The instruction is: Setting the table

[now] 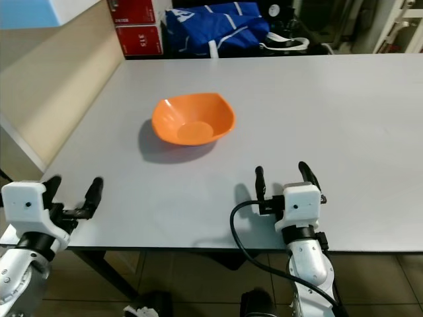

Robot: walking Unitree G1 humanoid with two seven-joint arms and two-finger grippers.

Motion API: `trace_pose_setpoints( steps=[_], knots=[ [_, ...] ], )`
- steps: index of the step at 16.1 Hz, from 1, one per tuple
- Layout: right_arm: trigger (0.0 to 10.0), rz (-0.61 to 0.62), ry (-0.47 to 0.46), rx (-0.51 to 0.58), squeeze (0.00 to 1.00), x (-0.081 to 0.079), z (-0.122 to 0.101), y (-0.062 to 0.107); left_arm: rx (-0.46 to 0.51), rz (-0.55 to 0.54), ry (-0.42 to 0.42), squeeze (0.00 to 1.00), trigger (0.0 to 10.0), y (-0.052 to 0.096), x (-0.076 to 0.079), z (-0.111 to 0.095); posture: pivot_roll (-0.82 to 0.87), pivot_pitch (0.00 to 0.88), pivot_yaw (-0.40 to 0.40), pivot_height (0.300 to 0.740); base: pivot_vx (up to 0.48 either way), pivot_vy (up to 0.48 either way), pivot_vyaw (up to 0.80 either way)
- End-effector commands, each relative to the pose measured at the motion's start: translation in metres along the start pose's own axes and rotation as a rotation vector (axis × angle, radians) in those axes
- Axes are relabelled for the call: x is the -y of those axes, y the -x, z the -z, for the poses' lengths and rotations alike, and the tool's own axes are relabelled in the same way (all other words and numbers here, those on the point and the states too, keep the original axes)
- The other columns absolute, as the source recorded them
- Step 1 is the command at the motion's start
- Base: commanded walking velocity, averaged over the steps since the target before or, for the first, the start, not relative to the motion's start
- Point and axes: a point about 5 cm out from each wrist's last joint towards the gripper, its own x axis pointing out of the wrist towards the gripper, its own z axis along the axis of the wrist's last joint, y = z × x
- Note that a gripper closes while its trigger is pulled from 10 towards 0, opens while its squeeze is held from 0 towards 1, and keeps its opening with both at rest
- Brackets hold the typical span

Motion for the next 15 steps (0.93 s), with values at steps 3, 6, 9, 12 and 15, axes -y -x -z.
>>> trace_pose_setpoints(
  steps=[3, 6, 9, 12, 15],
  knots=[
    [10.0, -0.016, -0.006, 0.082, 0.0, -0.005, -0.008, 0.0, 0.215, -0.008, -0.291, 0.0, 10.0, 0.005, 0.001, -0.02, -0.11, 0.0, 0.114, 0.666, 0.0, 0.0, 0.0],
    [10.0, -0.035, -0.015, 0.159, 0.0, -0.009, -0.019, -0.002, 0.314, -0.051, -0.469, 0.0, 10.0, 0.007, -0.002, -0.027, -0.11, 0.0, 0.113, 0.666, 0.0, 0.0, 0.0],
    [10.0, -0.054, -0.024, 0.165, 0.0, -0.012, -0.02, -0.002, 0.28, -0.07, -0.398, 0.0, 10.0, 0.005, -0.007, -0.024, -0.11, 0.0, 0.114, 0.666, 0.0, 0.0, 0.0],
    [10.0, -0.059, -0.027, 0.171, 0.0, -0.013, -0.02, -0.005, 0.295, -0.086, -0.301, 0.0, 10.0, 0.004, -0.006, -0.028, -0.11, 0.0, 0.114, 0.666, 0.0, 0.0, 0.0],
    [10.0, -0.056, -0.015, 0.183, 0.0, -0.012, -0.02, -0.005, 0.285, -0.073, -0.274, 0.0, 10.0, 0.001, -0.003, -0.026, -0.11, 0.0, 0.115, 0.666, 0.0, 0.0, 0.0]
  ],
)
